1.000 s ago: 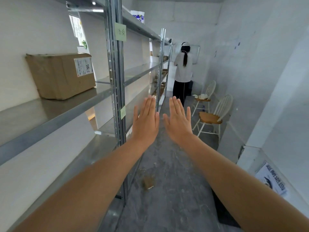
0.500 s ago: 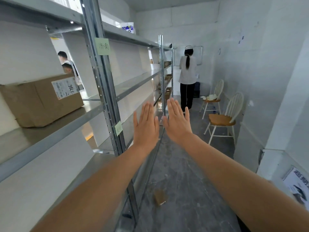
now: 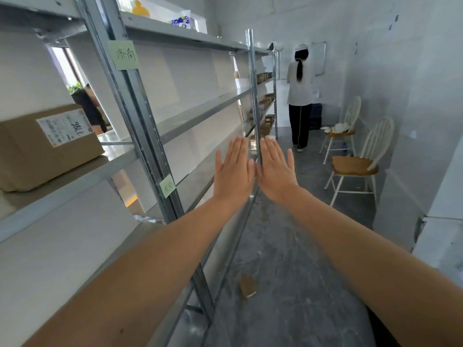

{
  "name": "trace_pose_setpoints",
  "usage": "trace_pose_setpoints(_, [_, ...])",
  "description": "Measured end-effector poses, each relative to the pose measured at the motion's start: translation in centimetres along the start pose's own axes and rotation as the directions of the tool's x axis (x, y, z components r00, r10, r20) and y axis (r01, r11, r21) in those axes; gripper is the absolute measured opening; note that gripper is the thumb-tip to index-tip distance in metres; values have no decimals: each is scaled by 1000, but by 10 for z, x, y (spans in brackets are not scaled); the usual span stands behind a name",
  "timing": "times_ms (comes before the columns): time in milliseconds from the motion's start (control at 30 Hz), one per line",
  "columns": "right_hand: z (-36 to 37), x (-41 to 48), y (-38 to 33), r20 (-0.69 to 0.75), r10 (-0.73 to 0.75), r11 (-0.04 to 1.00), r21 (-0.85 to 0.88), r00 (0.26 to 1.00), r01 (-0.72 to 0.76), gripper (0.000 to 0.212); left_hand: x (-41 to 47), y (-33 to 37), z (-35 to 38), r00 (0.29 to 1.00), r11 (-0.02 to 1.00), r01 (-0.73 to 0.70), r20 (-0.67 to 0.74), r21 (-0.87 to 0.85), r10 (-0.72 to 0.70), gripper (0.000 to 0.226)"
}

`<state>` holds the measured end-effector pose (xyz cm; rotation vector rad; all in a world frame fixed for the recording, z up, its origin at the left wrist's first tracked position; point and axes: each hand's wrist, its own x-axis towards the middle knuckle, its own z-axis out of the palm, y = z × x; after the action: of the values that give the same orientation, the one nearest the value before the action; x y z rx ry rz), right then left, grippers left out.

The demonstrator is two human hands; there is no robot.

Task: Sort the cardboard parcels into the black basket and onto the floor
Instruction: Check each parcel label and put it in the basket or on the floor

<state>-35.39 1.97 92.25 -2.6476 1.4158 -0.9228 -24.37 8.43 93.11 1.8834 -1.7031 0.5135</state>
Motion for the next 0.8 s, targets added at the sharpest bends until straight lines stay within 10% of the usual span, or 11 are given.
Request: trace_pose_setpoints(800, [36, 78, 20, 64, 139, 980, -154, 988, -128, 64, 90, -49, 96, 999, 984, -41, -29, -175, 37, 57])
